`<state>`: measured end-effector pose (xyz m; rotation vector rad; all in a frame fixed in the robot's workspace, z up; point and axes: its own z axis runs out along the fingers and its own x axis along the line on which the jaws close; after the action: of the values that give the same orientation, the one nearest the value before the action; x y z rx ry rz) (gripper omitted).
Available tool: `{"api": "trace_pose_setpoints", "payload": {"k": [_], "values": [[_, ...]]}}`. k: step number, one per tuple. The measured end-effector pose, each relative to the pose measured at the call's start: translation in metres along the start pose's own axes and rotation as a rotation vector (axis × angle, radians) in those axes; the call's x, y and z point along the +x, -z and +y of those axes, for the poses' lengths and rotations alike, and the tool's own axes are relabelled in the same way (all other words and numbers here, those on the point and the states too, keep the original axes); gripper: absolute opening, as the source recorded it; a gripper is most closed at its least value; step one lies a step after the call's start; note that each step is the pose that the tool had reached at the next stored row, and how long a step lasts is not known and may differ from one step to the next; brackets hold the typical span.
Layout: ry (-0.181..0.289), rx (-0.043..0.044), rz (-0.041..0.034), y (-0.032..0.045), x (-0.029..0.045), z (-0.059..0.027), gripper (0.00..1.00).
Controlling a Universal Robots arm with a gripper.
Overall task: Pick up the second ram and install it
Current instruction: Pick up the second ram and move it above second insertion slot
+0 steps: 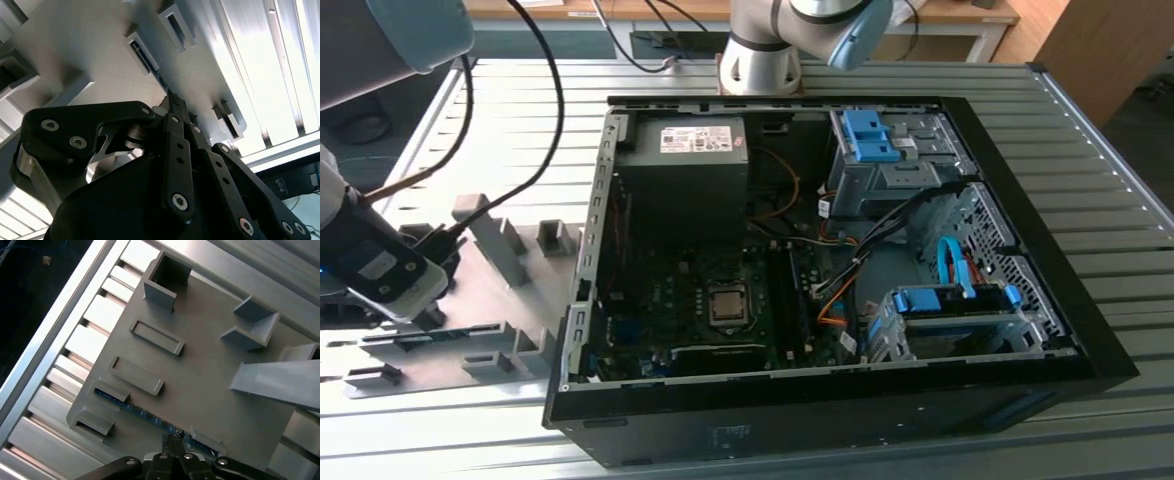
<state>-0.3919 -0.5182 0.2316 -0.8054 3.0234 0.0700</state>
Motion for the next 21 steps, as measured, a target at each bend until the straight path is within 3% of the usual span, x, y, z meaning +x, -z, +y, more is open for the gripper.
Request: {"api": "trace_pose_setpoints", "payload": {"k": [21], "values": [[0.226,-0.0052,0.0091,0.0000,0.0000,0.0000,0.10]]}}
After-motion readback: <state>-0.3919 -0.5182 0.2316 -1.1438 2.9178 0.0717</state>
